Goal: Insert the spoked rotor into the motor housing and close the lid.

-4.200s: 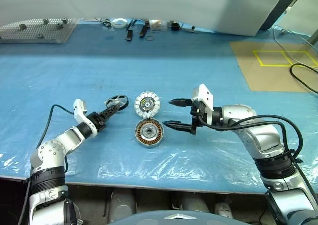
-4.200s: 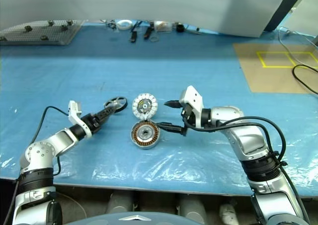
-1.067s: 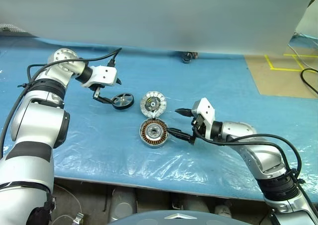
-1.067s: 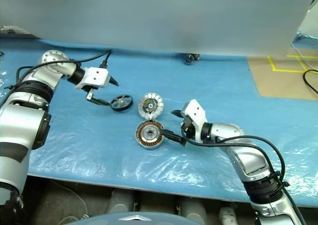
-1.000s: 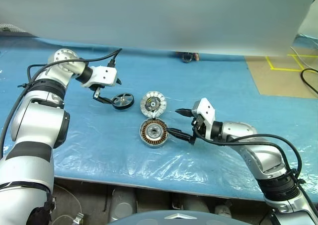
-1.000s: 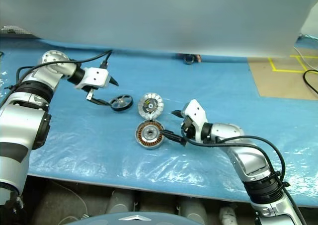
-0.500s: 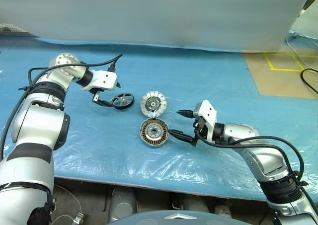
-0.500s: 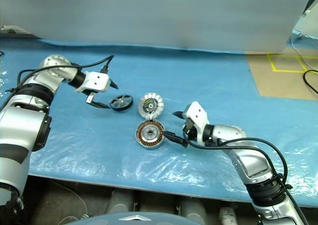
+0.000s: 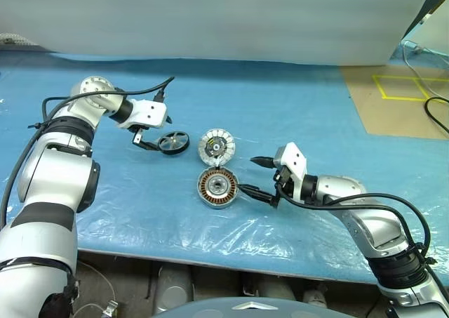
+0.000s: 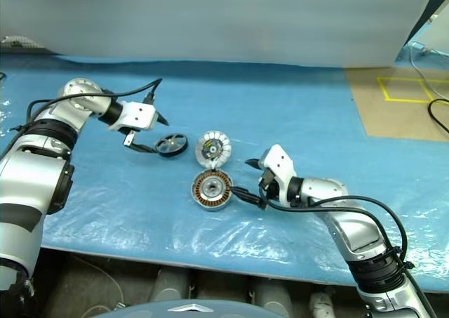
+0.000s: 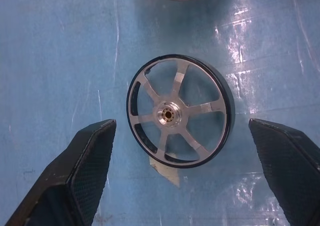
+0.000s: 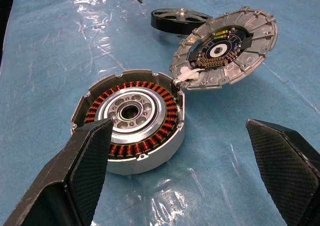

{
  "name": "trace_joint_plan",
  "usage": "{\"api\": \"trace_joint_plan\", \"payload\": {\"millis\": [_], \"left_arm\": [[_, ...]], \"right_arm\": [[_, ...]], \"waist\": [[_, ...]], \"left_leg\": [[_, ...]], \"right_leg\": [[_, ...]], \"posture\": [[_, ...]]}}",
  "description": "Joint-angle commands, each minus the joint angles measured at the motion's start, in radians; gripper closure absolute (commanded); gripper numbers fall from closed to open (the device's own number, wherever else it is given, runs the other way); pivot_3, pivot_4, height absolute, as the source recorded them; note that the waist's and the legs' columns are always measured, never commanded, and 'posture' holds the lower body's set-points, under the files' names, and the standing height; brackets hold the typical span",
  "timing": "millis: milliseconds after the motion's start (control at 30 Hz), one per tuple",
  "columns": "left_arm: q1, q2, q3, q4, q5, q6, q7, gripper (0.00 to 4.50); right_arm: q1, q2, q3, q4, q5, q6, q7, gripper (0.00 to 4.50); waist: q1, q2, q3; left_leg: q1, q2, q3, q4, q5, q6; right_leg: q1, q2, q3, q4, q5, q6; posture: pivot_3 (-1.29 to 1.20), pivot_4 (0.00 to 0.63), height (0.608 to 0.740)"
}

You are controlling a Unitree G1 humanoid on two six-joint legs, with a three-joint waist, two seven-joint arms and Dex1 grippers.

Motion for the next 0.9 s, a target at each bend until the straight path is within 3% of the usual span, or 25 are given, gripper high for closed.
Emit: {"api": "trace_joint_plan", "payload": {"millis": [33, 467, 700, 900], "left_arm": [[-0.008, -0.006, 0.02, -0.003, -0.02, -0.005, 0.006, 0.0], [-0.01, 0.001, -0.055, 0.016, 0.095, -0.008, 0.146, 0.0], [-0.002, -0.019, -0.035, 0.03, 0.09, 0.051, 0.204, 0.0], [-0.02, -0.025, 0.007, 0.031, 0.043, 0.096, 0.119, 0.0]], "right_arm": [[0.013, 0.001, -0.02, -0.045, 0.004, -0.011, -0.006, 0.03], [0.053, -0.002, -0.028, -0.091, 0.01, 0.012, -0.046, 0.03], [0.076, -0.006, -0.037, -0.088, 0.003, 0.002, -0.053, 0.03], [0.093, -0.008, -0.04, -0.086, -0.002, -0.007, -0.053, 0.03]], "waist": [[0.001, 0.0, 0.0], [0.0, 0.0, 0.0], [0.001, 0.0, 0.0], [0.0, -0.001, 0.0]], "left_leg": [[0.0, 0.0, 0.0, 0.0, 0.0, 0.0], [0.0, 0.0, -0.001, 0.001, 0.0, 0.0], [0.0, -0.001, -0.002, 0.001, 0.0, 0.0], [0.0, -0.001, -0.002, 0.001, 0.0, 0.0]], "right_leg": [[0.0, 0.0, 0.0, 0.0, 0.0, 0.0], [0.0, 0.0, 0.0, 0.001, 0.0, 0.0], [0.001, 0.0, 0.0, 0.001, 0.0, 0.0], [0.001, 0.0, -0.001, 0.001, 0.0, 0.0]], "posture": [[0.0, 0.15, 0.74], [0.0, 0.15, 0.74], [0.0, 0.15, 0.74], [0.0, 0.15, 0.74]]}}
